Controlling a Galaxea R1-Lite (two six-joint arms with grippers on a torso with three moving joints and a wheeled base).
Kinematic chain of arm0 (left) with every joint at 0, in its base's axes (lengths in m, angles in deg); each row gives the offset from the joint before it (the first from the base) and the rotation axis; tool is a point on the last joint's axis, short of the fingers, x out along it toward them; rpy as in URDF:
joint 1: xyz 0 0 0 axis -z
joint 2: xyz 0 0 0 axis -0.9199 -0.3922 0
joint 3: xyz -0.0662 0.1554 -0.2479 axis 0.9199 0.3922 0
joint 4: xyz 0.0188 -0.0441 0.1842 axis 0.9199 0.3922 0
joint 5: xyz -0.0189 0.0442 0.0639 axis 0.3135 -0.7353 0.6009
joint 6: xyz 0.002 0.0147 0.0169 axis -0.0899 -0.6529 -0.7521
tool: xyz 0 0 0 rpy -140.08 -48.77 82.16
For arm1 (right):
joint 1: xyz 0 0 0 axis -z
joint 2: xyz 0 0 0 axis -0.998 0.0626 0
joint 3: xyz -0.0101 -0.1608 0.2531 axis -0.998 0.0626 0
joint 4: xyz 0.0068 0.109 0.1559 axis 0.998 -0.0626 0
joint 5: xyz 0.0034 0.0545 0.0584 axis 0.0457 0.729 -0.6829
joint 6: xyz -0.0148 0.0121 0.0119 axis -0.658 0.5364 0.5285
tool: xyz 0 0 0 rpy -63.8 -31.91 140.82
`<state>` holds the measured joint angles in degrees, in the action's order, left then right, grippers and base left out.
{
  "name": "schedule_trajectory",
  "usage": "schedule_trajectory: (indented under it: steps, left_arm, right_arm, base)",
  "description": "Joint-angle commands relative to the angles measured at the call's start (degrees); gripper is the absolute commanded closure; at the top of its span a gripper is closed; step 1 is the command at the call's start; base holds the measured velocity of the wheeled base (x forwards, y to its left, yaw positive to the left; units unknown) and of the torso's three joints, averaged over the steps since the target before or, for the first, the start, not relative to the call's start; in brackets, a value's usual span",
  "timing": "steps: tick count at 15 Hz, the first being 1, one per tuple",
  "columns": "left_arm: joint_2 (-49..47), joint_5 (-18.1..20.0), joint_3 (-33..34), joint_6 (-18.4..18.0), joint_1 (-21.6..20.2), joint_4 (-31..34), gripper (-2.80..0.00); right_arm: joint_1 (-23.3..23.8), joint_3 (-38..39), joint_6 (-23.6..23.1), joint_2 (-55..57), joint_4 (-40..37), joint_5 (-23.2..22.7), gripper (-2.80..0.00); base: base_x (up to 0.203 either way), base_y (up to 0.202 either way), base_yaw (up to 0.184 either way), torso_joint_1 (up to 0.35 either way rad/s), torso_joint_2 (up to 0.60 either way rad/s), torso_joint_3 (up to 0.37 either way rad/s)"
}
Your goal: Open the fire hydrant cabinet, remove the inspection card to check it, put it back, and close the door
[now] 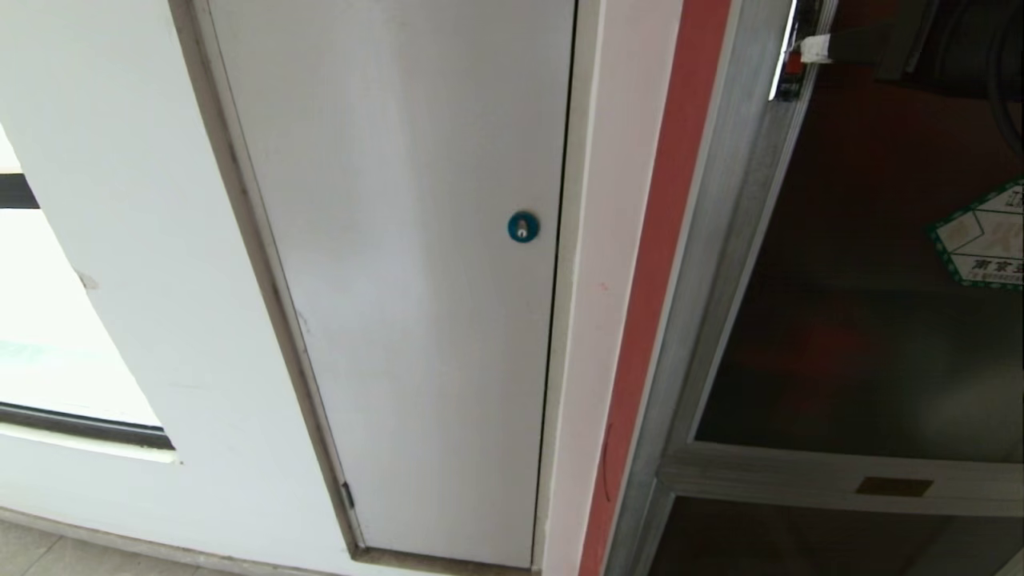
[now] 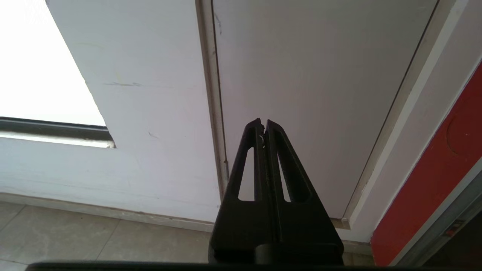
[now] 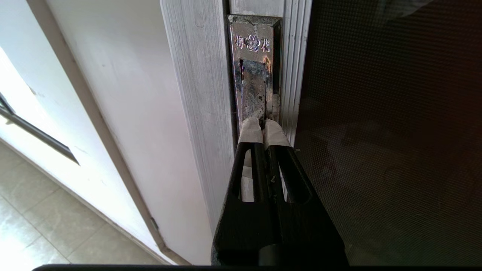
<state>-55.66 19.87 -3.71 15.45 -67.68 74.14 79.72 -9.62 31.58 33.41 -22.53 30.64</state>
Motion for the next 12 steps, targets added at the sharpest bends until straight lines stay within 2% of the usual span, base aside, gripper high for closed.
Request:
schedule_trajectory:
  steps: [1, 12]
  left_arm:
    - [0.0, 0.0, 0.4, 0.0, 0.0, 0.0, 0.00]
    - [0.0, 0.0, 0.4, 0.0, 0.0, 0.0, 0.00]
  right_arm:
    - [0.0, 0.0, 0.0, 0.7, 0.2, 0.1, 0.00]
    - [-0.5, 2.4, 0.1, -2.8, 0.2, -0.4, 0.00]
  base:
    - [0.000, 0.000, 0.000, 0.000, 0.00, 0.000]
    - [0.000, 0.000, 0.000, 0.000, 0.00, 0.000]
